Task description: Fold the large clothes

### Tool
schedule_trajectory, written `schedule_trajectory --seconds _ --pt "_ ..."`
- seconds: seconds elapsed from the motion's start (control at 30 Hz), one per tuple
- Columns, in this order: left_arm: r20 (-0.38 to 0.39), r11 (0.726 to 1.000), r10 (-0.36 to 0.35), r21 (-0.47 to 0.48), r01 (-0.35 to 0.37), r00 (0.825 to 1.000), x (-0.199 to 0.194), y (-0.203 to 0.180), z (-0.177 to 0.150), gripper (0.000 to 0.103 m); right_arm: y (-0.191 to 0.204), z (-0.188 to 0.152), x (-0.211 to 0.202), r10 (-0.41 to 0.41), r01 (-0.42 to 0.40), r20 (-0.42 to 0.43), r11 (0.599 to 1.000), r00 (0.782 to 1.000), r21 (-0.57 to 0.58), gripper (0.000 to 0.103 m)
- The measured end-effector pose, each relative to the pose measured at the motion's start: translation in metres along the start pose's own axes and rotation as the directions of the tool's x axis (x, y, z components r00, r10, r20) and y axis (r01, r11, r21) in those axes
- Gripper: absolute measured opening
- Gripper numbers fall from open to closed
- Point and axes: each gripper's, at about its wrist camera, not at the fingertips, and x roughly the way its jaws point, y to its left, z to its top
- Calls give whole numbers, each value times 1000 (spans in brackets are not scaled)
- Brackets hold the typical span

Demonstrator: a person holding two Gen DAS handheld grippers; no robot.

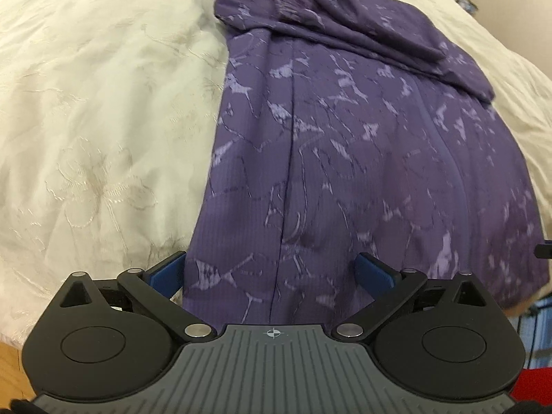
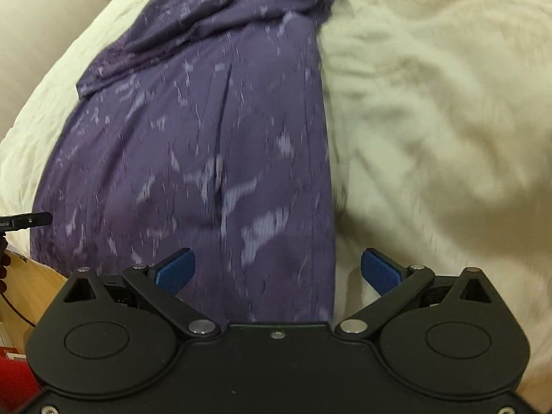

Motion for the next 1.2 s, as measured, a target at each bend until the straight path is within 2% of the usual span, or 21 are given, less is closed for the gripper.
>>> schedule_trajectory --seconds 0.27,0.47,0.63,0.77,0.8,0.83,0.9,0.93,1.0,1.07,1.17,1.2 --pt "18 997 -13 73 11 1000 1 -6 -21 103 5 -15 7 -44 43 18 998 999 51 102" --pt "12 996 -33 78 32 999 0 -3 -24 103 17 -22 7 -36 33 41 997 998 73 102" --pt "2 996 -76 53 76 997 0 5 -21 103 31 -23 10 -25 22 40 998 999 63 102" --pt "-1 992 -123 -24 123 992 -3 17 -18 99 34 -22 10 -26 23 40 997 999 76 102" --pt "10 991 -121 -52 121 993 -4 20 -18 87 33 -22 10 -23 19 39 996 999 86 99" --pt "19 990 -113 -79 115 993 -7 23 -18 80 33 -22 9 -20 16 38 995 999 96 95" --pt "29 986 -127 -109 129 992 -10 27 -19 73 32 -20 7 -22 19 28 993 999 115 72" --pt "30 985 -131 -109 134 991 -12 28 -20 67 31 -20 7 -30 27 24 993 999 117 67" --pt "25 987 -131 -85 133 991 -15 29 -21 63 31 -19 5 -50 48 14 993 999 108 47" --pt "13 987 -139 -78 140 990 -16 30 -20 60 28 -19 1 -60 58 13 993 998 105 33" --pt "10 982 -152 -110 152 988 -16 31 -19 55 21 -20 -6 -14 10 27 992 1000 130 26" --pt "12 979 -164 -120 164 986 -16 32 -19 50 20 -20 -8 -5 1 32 991 999 133 25"
